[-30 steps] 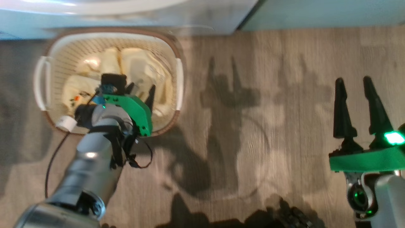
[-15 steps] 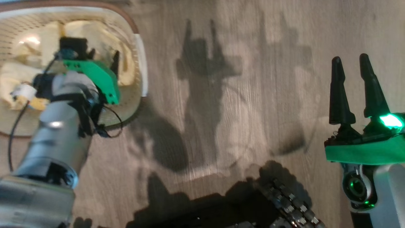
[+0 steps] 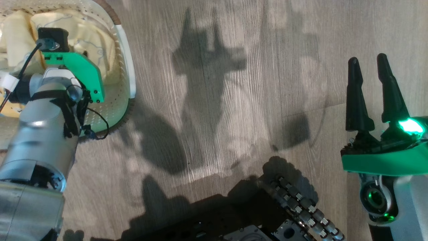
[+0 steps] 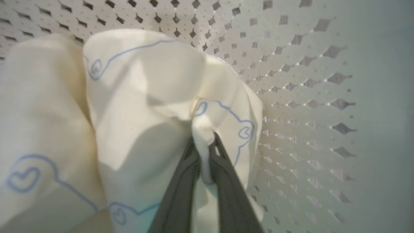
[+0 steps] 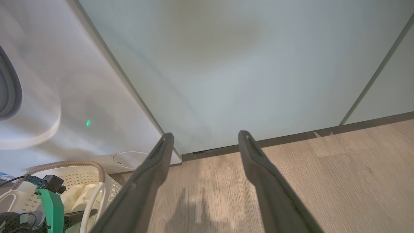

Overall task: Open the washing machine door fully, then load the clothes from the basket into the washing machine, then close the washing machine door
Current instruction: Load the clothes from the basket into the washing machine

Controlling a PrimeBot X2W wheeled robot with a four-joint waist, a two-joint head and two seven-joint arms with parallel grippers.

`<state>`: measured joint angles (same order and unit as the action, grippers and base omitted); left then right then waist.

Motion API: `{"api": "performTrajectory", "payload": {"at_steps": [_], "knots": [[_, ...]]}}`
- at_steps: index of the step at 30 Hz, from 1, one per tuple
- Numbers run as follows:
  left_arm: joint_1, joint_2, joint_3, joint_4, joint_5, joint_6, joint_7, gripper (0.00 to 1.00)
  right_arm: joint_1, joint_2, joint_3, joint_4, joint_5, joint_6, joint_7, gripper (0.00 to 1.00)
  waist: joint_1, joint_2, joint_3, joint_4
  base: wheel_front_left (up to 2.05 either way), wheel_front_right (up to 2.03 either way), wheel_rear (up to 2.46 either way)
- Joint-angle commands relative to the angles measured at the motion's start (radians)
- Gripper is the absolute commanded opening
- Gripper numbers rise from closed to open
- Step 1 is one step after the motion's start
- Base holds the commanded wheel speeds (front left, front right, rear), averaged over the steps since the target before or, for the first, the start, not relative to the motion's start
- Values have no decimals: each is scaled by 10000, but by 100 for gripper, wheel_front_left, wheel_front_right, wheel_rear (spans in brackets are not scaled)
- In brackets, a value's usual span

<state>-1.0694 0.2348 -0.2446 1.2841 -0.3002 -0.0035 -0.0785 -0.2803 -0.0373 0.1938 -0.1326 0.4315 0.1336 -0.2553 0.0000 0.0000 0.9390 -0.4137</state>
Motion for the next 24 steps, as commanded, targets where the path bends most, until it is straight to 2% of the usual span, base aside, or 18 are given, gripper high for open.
{"api": "performTrajectory", "payload": {"at_steps": [1, 6, 17, 22, 24], "knots": [[67, 298, 53, -2, 38, 112, 3, 0, 149, -129, 107, -290, 64, -29, -65, 100, 0, 0, -35, 41, 0, 0, 0], [140, 130, 58, 18, -122, -63, -70, 0, 156, -129, 2, -252, -5, -29, -65, 100, 0, 0, -244, 254, 0, 0, 0], [564, -444, -278, -143, -90, -356, -1510, 0, 406, -129, -509, -59, -471, -29, -65, 100, 0, 0, -1403, 1068, 0, 0, 0], [838, -641, -308, -686, -112, -408, -1793, 0, 585, -129, -815, -3, -747, -29, -65, 100, 0, 0, -1925, 1468, 0, 0, 0], [1094, -660, -228, -1369, -123, -346, -1824, 0, 598, -129, -1024, 25, -822, -29, -65, 100, 0, 0, -2219, 1647, 0, 0, 0]]}}
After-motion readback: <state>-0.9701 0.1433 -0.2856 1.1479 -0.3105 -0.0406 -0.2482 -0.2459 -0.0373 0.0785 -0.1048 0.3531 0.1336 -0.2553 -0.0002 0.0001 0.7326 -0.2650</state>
